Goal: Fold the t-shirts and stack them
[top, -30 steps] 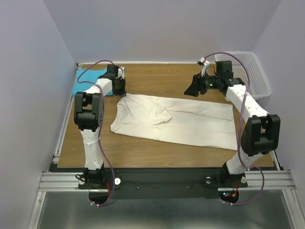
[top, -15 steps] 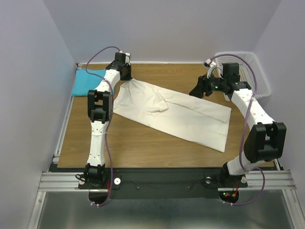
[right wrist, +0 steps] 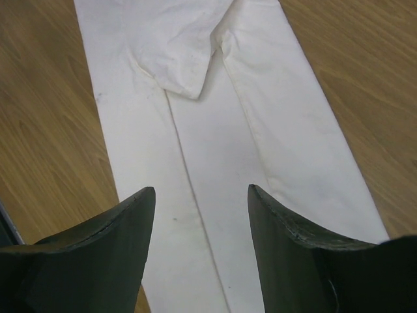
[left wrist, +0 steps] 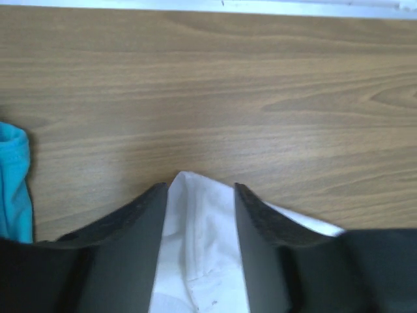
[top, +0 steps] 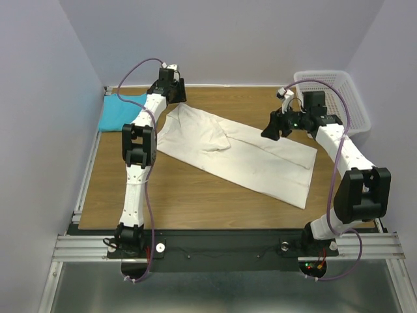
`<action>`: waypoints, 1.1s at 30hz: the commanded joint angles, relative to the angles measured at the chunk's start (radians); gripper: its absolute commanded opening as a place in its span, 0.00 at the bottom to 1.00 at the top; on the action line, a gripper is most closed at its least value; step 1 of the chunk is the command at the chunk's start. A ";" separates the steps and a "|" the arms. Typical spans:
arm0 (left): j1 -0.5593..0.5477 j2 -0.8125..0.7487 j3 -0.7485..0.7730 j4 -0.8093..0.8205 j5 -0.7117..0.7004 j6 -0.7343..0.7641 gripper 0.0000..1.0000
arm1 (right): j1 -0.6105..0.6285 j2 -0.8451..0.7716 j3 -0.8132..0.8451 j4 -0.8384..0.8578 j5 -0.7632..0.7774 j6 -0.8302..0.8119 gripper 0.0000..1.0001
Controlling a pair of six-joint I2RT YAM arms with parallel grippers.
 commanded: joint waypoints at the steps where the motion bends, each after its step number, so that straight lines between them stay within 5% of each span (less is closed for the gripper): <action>1: 0.003 -0.165 0.046 0.100 -0.033 -0.015 0.65 | -0.008 0.007 -0.013 -0.077 0.034 -0.168 0.65; 4: 0.012 -0.267 -0.014 0.114 -0.044 0.004 0.67 | 0.003 0.018 -0.002 -0.245 -0.035 -0.356 0.65; 8: 0.030 -0.538 -0.251 0.160 -0.103 0.042 0.68 | 0.183 0.018 -0.056 -0.386 0.017 -0.545 0.65; 14: 0.124 -0.971 -0.882 0.278 -0.113 -0.017 0.83 | 0.455 0.017 -0.052 -0.207 0.271 -0.405 0.64; 17: 0.245 -1.225 -1.130 0.286 0.027 -0.067 0.83 | 0.452 0.207 0.140 -0.106 0.406 -0.205 0.64; 20: 0.299 -1.411 -1.326 0.283 0.051 -0.044 0.83 | 0.426 0.345 0.375 -0.076 0.378 -0.095 0.64; 24: 0.308 -1.557 -1.454 0.213 0.074 -0.030 0.83 | 0.420 0.574 0.661 -0.041 0.404 0.120 0.66; 33: 0.310 -1.691 -1.588 0.189 0.125 -0.088 0.83 | 0.374 0.965 1.187 -0.043 0.404 0.274 0.71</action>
